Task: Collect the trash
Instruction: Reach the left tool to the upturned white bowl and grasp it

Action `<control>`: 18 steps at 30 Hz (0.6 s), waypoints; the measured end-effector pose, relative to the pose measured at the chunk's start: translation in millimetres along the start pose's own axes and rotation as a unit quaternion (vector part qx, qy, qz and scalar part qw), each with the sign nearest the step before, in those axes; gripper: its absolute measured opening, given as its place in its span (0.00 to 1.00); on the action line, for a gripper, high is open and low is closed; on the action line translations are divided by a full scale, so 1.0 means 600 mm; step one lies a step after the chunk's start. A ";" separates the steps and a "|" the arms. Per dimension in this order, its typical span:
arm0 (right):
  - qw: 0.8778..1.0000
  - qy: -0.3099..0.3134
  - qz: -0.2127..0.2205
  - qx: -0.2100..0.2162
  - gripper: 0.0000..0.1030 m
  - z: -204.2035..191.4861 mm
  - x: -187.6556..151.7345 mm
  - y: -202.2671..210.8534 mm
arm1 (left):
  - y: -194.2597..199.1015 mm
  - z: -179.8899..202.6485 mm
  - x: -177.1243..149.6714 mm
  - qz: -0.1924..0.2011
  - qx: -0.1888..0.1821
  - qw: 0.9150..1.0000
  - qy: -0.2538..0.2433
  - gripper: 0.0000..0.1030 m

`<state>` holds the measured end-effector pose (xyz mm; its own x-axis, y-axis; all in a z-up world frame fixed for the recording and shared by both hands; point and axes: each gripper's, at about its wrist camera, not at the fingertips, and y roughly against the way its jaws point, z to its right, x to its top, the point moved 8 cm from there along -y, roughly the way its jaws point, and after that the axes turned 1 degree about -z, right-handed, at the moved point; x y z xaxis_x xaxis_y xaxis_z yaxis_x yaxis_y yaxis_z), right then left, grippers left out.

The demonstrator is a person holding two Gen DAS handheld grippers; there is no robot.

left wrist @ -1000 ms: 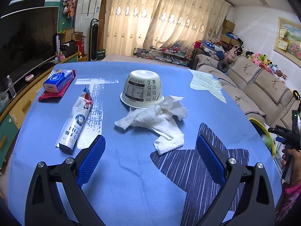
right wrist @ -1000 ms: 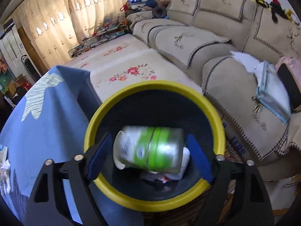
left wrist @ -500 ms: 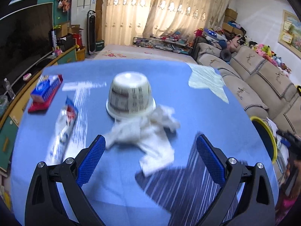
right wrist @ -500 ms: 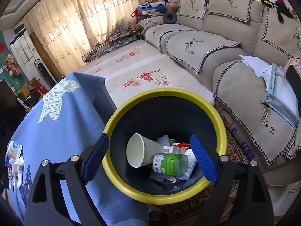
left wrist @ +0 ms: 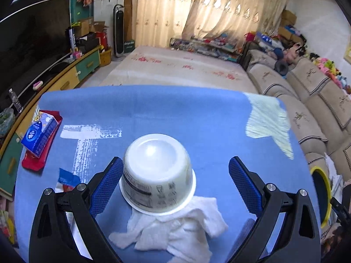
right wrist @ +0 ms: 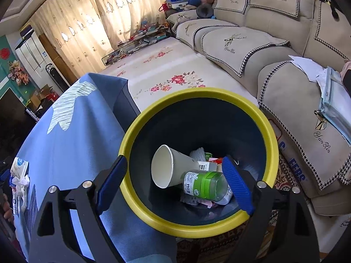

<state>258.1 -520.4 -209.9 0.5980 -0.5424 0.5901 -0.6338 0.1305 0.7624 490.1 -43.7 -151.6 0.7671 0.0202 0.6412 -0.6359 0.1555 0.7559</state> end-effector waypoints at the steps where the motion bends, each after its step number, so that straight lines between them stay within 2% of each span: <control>1: 1.000 0.000 -0.002 0.001 0.81 0.000 0.000 -0.003 | -0.007 0.000 0.000 -0.001 0.007 1.000 -0.003 0.93; 14: 1.000 0.001 -0.017 0.005 0.81 -0.002 -0.002 -0.021 | -0.065 -0.005 -0.004 -0.024 0.042 0.999 -0.019 0.90; 18: 1.000 0.004 -0.018 0.005 0.81 -0.003 -0.003 -0.021 | -0.074 -0.003 -0.005 -0.030 0.055 0.998 -0.025 0.85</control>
<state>265.9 -519.8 -220.4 0.6249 -0.5398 0.5640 -0.6162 0.1025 0.7809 516.0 -48.7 -187.5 0.8003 -0.0362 0.5985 -0.5969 0.0461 0.8010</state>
